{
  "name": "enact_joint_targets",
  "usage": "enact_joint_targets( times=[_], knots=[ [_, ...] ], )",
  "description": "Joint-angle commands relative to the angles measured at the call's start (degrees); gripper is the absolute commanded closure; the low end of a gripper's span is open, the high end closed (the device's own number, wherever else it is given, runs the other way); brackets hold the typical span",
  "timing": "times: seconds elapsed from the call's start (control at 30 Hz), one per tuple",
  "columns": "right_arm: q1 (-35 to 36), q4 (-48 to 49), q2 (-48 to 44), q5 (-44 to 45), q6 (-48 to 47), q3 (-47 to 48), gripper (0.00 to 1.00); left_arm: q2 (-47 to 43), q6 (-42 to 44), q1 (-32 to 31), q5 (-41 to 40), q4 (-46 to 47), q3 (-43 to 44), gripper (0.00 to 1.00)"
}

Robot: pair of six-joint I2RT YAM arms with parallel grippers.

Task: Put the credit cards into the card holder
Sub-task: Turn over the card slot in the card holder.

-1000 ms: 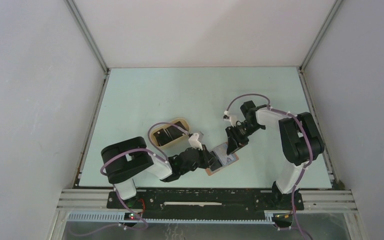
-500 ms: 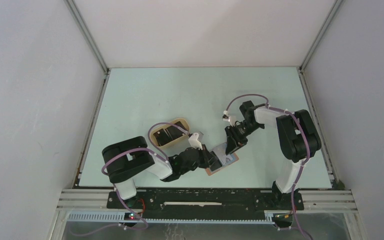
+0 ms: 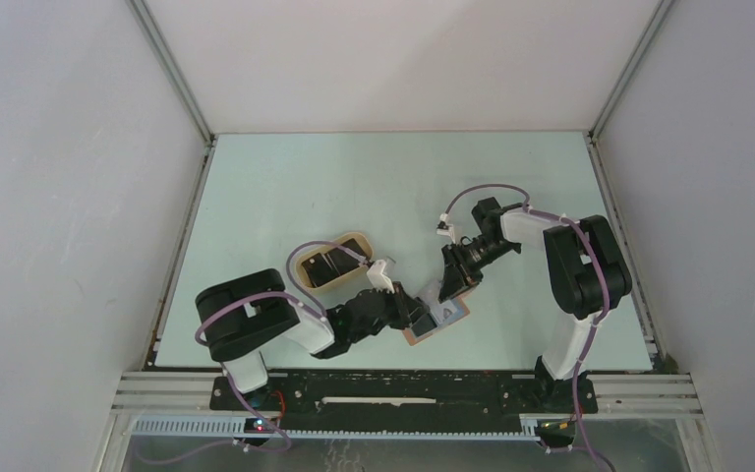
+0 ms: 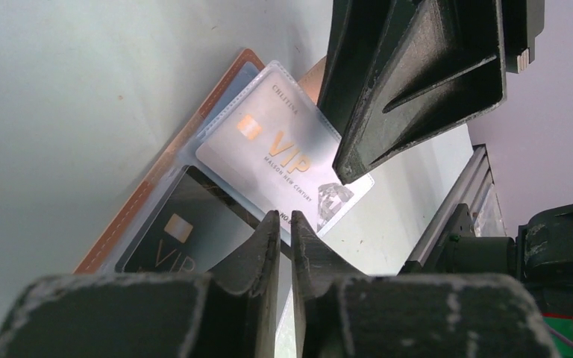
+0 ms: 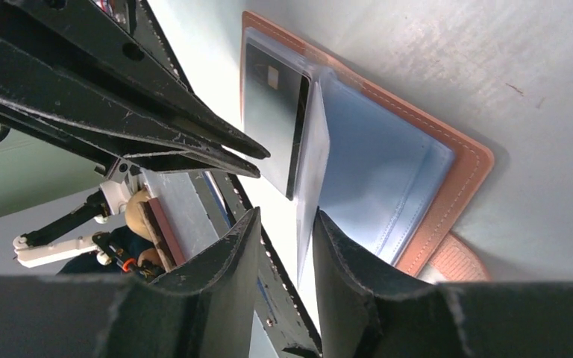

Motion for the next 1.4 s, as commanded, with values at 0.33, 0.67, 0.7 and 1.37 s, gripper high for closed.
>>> enact_joint_targets(
  times=[0.33, 0.67, 0.7, 1.37],
  knots=[
    [3.63, 0.15, -0.37, -4.03, 1.30, 1.77, 0.65, -11.16, -2.27, 1.74, -2.98, 2.90, -9.33, 0.67],
    [8.51, 2.37, -1.38, -2.71, 2.75, 1.78, 0.57, -11.35, -5.32, 1.96, -3.56, 4.30, -11.54, 0.60],
    [9.02, 2.44, -1.42, -2.59, 2.77, 1.80, 0.56, -11.07, -5.59, 2.00, -3.57, 5.06, -11.72, 0.60],
    [12.62, -5.45, -7.11, -2.42, -7.42, 6.12, 0.50, -21.91, -1.91, 2.55, -4.71, -2.81, -15.09, 0.59]
  ],
)
